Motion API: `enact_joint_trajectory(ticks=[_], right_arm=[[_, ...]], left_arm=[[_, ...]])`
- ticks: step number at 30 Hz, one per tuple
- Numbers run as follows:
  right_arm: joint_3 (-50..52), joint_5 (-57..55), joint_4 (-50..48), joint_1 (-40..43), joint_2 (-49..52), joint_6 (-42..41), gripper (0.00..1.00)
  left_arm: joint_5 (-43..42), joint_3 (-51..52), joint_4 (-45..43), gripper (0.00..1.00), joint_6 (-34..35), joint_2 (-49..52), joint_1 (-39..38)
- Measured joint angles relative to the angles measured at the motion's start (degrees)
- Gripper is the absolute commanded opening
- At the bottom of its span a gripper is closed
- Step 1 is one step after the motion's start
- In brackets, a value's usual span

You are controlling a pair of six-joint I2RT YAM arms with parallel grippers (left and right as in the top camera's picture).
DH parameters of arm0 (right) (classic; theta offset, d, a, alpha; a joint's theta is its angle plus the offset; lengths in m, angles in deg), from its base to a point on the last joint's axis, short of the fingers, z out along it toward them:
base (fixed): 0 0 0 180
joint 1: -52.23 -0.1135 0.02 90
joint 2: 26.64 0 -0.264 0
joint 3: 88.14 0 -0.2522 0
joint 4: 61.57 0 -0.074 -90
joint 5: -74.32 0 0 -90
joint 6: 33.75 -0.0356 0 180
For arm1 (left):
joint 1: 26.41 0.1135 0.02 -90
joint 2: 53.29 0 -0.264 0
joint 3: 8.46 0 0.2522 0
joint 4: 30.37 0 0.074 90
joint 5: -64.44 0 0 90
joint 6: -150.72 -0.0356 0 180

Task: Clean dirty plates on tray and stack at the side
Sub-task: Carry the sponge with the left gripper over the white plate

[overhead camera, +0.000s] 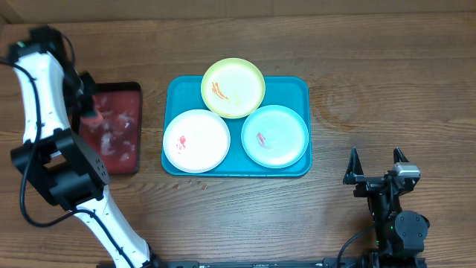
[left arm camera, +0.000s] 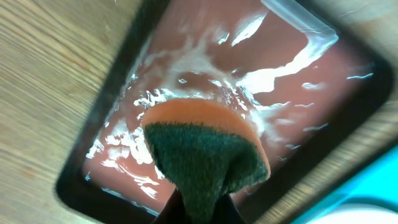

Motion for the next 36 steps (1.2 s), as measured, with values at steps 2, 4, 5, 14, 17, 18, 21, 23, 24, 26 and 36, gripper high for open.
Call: enact_joint_trajectory(ticks=[2,4,5,14,17,18,21,23,24,26,36], right_arm=[[0.0,0.0,0.0,0.0,0.0,0.0,1.00],[0.0,0.0,0.0,0.0,0.0,0.0,1.00],[0.0,0.0,0.0,0.0,0.0,0.0,1.00],[0.0,0.0,-0.1,0.0,0.0,0.0,1.00],[0.0,0.0,-0.1,0.0,0.0,0.0,1.00],[0.0,0.0,0.0,0.0,0.0,0.0,1.00],[0.0,0.0,0.0,0.0,0.0,0.0,1.00],[0.0,0.0,0.0,0.0,0.0,0.0,1.00],[0.0,0.0,0.0,0.0,0.0,0.0,1.00],[0.0,0.0,0.0,0.0,0.0,0.0,1.00],[0.0,0.0,0.0,0.0,0.0,0.0,1.00]], left_arm=[[-1.1,-5.6,2.3,0.04,0.1,-0.3,0.0],[-1.8,-7.7,3.0,0.04,0.2,-0.8,0.0],[-2.0,-7.9,3.0,0.04,0.2,-1.1,0.0],[-3.1,13.5,-8.9,0.04,3.5,-1.2,-0.8],[-3.5,17.7,-6.8,0.04,3.7,0.2,-1.2],[-3.5,17.6,-5.7,0.04,3.7,0.5,-1.3],[-3.8,12.9,1.2,0.04,3.8,0.5,-1.1],[-3.8,7.7,3.8,0.04,3.9,0.1,-0.8],[-3.8,5.4,4.3,0.04,4.0,-0.6,-0.7],[-3.8,2.9,4.1,0.05,4.2,-3.5,-0.7],[3.1,17.0,-10.5,0.04,9.0,-11.1,-5.6]])
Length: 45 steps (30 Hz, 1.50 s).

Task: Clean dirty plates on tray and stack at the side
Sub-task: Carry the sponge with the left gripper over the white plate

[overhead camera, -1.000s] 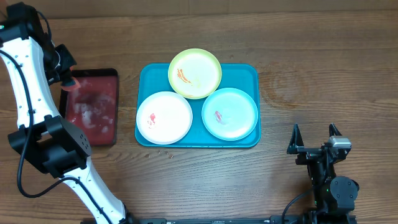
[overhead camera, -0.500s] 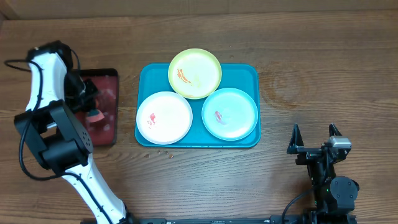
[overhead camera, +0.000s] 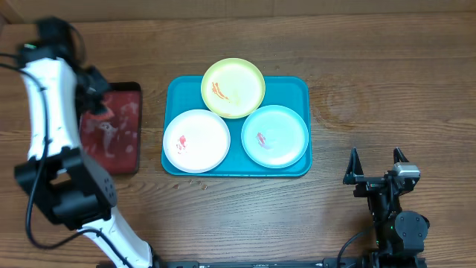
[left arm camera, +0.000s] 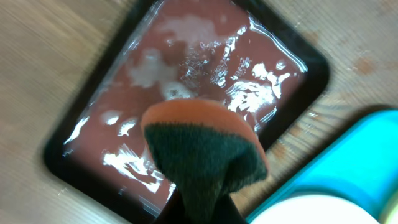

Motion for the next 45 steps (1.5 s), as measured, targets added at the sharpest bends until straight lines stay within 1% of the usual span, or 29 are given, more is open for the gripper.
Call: enact_joint_trajectory(ticks=[3,6,7,10,12,14,18,22,24,27,32,38,41,42,43,45], right_arm=[[0.0,0.0,0.0,0.0,0.0,0.0,1.00],[0.0,0.0,0.0,0.0,0.0,0.0,1.00],[0.0,0.0,0.0,0.0,0.0,0.0,1.00],[0.0,0.0,0.0,0.0,0.0,0.0,1.00],[0.0,0.0,0.0,0.0,0.0,0.0,1.00],[0.0,0.0,0.0,0.0,0.0,0.0,1.00],[0.0,0.0,0.0,0.0,0.0,0.0,1.00],[0.0,0.0,0.0,0.0,0.0,0.0,1.00],[0.0,0.0,0.0,0.0,0.0,0.0,1.00],[0.0,0.0,0.0,0.0,0.0,0.0,1.00],[0.0,0.0,0.0,0.0,0.0,0.0,1.00],[0.0,0.0,0.0,0.0,0.0,0.0,1.00],[0.0,0.0,-0.1,0.0,0.0,0.0,1.00],[0.0,0.0,0.0,0.0,0.0,0.0,1.00],[0.0,0.0,0.0,0.0,0.0,0.0,1.00],[0.0,0.0,0.0,0.0,0.0,0.0,1.00]], left_arm=[[0.5,7.5,-1.1,0.04,0.0,2.7,-2.0],[0.5,7.8,3.0,0.04,0.0,4.3,-2.6],[0.6,6.4,5.7,0.04,0.0,4.3,-2.5],[0.5,-2.9,13.4,0.04,0.0,4.2,-2.3],[-1.1,-9.2,16.0,0.04,-0.1,3.2,-2.1],[-4.7,-13.2,16.5,0.04,-1.7,0.6,-2.4],[-10.2,-15.8,18.5,0.04,-4.2,-5.5,-6.1],[-13.0,-14.1,19.2,0.04,-4.9,-7.5,-13.9],[-13.8,-10.3,17.7,0.04,-5.3,-7.5,-17.8],[-14.6,-2.2,13.2,0.04,-5.4,-6.8,-23.4],[-13.4,11.0,2.1,0.04,-2.5,-5.9,-29.2],[-12.2,21.6,-10.7,0.04,2.4,-5.9,-29.9],[-12.0,26.0,-15.3,0.04,5.2,-5.9,-29.9],[-12.0,27.4,-16.7,0.07,6.1,-5.9,-29.9],[-12.0,29.3,-18.8,0.13,6.7,-5.9,-29.9],[-12.0,30.8,-20.2,0.16,7.2,-5.9,-29.9]])
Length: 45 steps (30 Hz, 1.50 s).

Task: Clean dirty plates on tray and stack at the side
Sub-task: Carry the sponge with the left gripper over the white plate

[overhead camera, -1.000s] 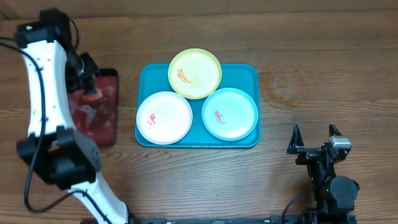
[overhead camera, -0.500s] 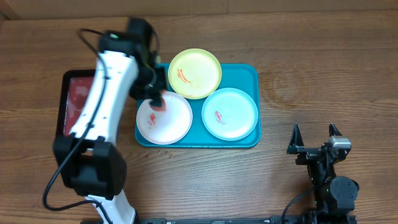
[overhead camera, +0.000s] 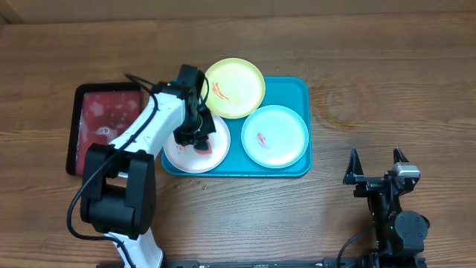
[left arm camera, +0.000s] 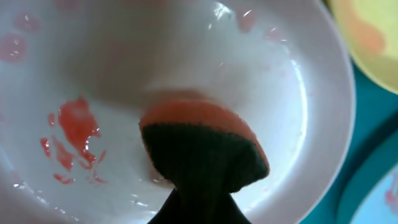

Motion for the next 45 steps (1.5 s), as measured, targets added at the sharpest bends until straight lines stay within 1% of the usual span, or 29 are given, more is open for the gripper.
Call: enact_joint_trajectory(ticks=[2,6,7,8,9,10,11,15,16,19,22,27,29,30,32,36,38,40,41,42,45], right_arm=[[0.0,0.0,0.0,0.0,0.0,0.0,1.00],[0.0,0.0,0.0,0.0,0.0,0.0,1.00],[0.0,0.0,0.0,0.0,0.0,0.0,1.00],[0.0,0.0,0.0,0.0,0.0,0.0,1.00],[0.0,0.0,0.1,0.0,0.0,0.0,1.00],[0.0,0.0,0.0,0.0,0.0,0.0,1.00],[0.0,0.0,0.0,0.0,0.0,0.0,1.00],[0.0,0.0,0.1,0.0,0.0,0.1,1.00],[0.0,0.0,0.0,0.0,0.0,0.0,1.00],[0.0,0.0,0.0,0.0,0.0,0.0,1.00],[0.0,0.0,0.0,0.0,0.0,0.0,1.00],[0.0,0.6,-1.6,0.0,0.0,-0.1,1.00],[0.0,2.5,-2.3,0.0,0.0,-0.3,1.00],[0.0,3.7,-4.1,0.0,0.0,-0.7,1.00],[0.0,7.2,-12.2,0.0,0.1,-2.2,1.00],[0.0,13.2,-34.5,0.0,0.0,-4.1,1.00],[-0.6,13.9,-41.7,0.0,-0.1,-4.6,1.00],[-1.9,13.7,-41.1,0.0,-0.1,-4.3,1.00],[-4.4,13.5,-37.8,0.0,0.3,-3.7,1.00],[-5.4,13.5,-36.8,0.0,0.7,-3.3,1.00],[-17.0,13.5,-20.0,0.0,5.3,-0.3,1.00]], left_arm=[[0.0,1.0,-0.7,0.19,0.3,0.0,0.0],[0.0,0.4,1.2,0.21,-0.9,0.0,0.2],[0.0,-0.6,2.9,0.25,-1.5,0.0,0.3],[0.0,-1.7,4.3,0.38,-1.7,0.0,0.4],[0.0,-3.7,6.3,0.54,-2.4,0.0,0.7],[0.0,-6.2,8.3,0.64,-3.1,0.0,1.2],[0.0,-9.1,10.3,0.71,-3.8,0.0,1.7],[0.1,-23.6,18.6,0.84,-5.7,0.0,4.8],[0.2,-27.1,20.3,1.00,-6.1,0.0,5.7],[0.4,-35.7,24.2,1.00,-6.7,0.0,8.5],[0.4,-41.4,26.7,1.00,-7.1,0.0,11.7],[0.5,-42.4,27.7,1.00,-7.1,-0.1,15.2],[0.6,-42.3,27.7,1.00,-7.1,-0.1,15.4],[0.6,-42.2,27.8,1.00,-7.1,-0.1,15.4],[0.6,-41.9,27.9,1.00,-7.1,-0.1,15.2],[0.6,-41.7,28.3,1.00,-7.1,-0.1,15.2],[0.7,-41.7,28.3,0.99,-7.1,-0.1,15.3],[0.7,-41.7,28.3,1.00,-7.1,-0.1,15.3],[0.6,-41.7,28.4,1.00,-7.1,-0.1,15.3],[0.6,-41.7,28.3,0.99,-7.1,-0.1,15.3],[0.6,-41.7,28.4,1.00,-7.1,-0.1,15.3]])
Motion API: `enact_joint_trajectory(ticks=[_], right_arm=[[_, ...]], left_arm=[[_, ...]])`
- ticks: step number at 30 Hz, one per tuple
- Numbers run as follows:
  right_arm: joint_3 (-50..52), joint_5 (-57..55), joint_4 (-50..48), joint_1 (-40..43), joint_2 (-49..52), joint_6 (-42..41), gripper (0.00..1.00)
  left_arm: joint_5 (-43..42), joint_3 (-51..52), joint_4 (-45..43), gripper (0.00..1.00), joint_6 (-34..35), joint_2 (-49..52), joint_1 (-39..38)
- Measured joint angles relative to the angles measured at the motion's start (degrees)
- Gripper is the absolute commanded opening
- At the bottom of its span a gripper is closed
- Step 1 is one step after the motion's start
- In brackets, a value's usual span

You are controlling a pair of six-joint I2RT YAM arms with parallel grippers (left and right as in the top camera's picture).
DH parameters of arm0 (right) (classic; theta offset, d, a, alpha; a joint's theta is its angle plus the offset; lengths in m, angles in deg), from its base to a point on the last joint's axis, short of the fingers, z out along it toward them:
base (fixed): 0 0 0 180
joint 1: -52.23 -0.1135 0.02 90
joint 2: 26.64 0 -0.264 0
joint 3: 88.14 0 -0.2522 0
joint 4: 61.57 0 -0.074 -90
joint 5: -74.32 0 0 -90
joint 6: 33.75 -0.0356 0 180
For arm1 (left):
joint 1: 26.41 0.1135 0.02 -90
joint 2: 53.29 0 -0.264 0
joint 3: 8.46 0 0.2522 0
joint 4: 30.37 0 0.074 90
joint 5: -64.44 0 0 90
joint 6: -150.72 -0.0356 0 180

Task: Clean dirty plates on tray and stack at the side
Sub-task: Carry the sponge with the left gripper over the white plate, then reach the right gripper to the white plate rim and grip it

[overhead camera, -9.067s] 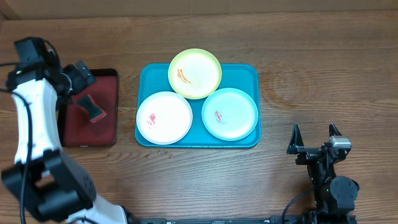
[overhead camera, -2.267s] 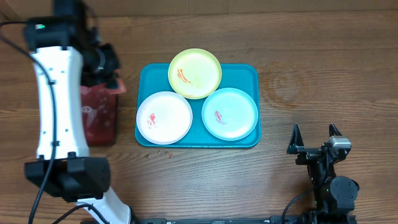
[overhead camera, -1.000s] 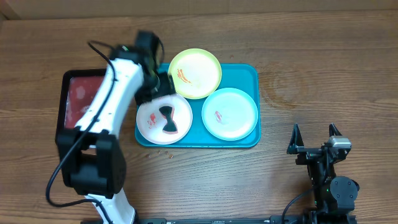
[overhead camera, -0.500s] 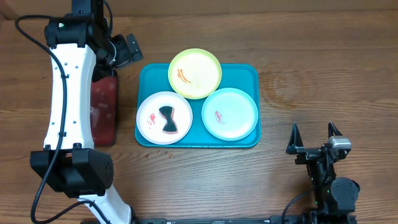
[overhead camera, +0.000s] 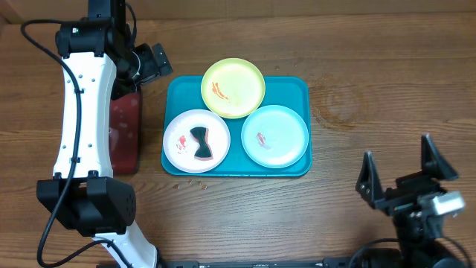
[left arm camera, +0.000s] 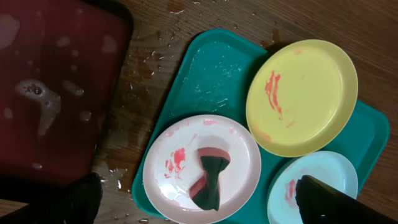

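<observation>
Three dirty plates sit on the teal tray (overhead camera: 297,88): a white plate (overhead camera: 178,152) at front left, a yellow plate (overhead camera: 242,78) at the back and a light blue plate (overhead camera: 282,145) at front right. All three carry red smears. An orange and dark green sponge (overhead camera: 199,143), pinched in the middle, lies loose on the white plate (left arm camera: 239,177). My left gripper (overhead camera: 147,63) hangs high over the tray's back left corner. In the left wrist view the left gripper (left arm camera: 196,190) is wide open above the sponge (left arm camera: 208,180). My right gripper (overhead camera: 398,170) stands open at front right.
A dark tray of reddish soapy water (overhead camera: 125,130) lies left of the teal tray, partly hidden by my left arm. Water drops wet the wood (left arm camera: 134,81) between the two trays. Bare wooden table (overhead camera: 372,89) stretches right of the teal tray.
My left gripper was shut on the sponge, pressing it onto the white plate. Now it is open, high up and back to the left, and the sponge lies on that plate. The right arm has shifted.
First my left gripper held the sponge down in the soapy water tray. Then it held it above that tray. Later the sponge was pressed on the white plate beside its red smear. Now the sponge lies let go there, and the smear still shows.
</observation>
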Motion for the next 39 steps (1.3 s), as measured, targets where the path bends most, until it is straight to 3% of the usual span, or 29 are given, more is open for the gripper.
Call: enact_joint_trajectory(ticks=[5,9,13,17,21,24,28,31,36,37,38,39], right_arm=[[-27.3,1.9,33.2,0.0,17.5,4.7,1.00],[-44.8,9.2,45.0,0.0,33.7,5.9,1.00],[-54.4,26.5,44.1,0.0,47.8,3.0,1.00],[-55.1,43.9,26.5,-0.7,58.5,-5.2,1.00],[-55.2,50.4,13.4,-3.3,65.9,-16.4,1.00],[-56.5,51.0,16.0,-5.8,69.1,-21.1,1.00],[-63.6,43.5,36.8,-8.8,73.8,-21.0,1.00],[-70.0,26.7,54.1,-12.5,77.8,-19.1,1.00],[-74.8,5.9,62.9,-20.1,84.1,-17.5,1.00],[-74.9,4.5,62.8,-20.9,84.8,-17.5,0.98],[-74.9,3.5,62.8,-22.0,85.5,-17.3,0.90],[-74.9,2.3,62.4,-23.3,86.4,-16.9,0.75]], left_arm=[[0.0,0.0,0.1,1.00,0.0,0.0,0.0],[0.0,0.0,0.2,1.00,0.0,0.0,0.0],[0.0,0.0,0.2,1.00,0.0,0.0,0.0],[0.1,0.0,0.2,1.00,0.0,0.0,0.0],[0.0,0.0,0.2,1.00,0.0,0.0,0.0],[0.0,0.0,0.1,1.00,0.0,0.0,0.0],[0.0,0.0,0.1,1.00,0.0,0.0,0.0],[0.0,0.0,0.1,1.00,0.0,0.0,0.0],[0.0,0.0,0.1,1.00,0.0,0.0,0.0],[0.0,0.0,0.1,1.00,0.0,0.0,0.0],[0.0,0.0,0.1,1.00,0.0,0.0,0.0],[0.0,0.0,0.1,1.00,0.0,0.0,0.0]])
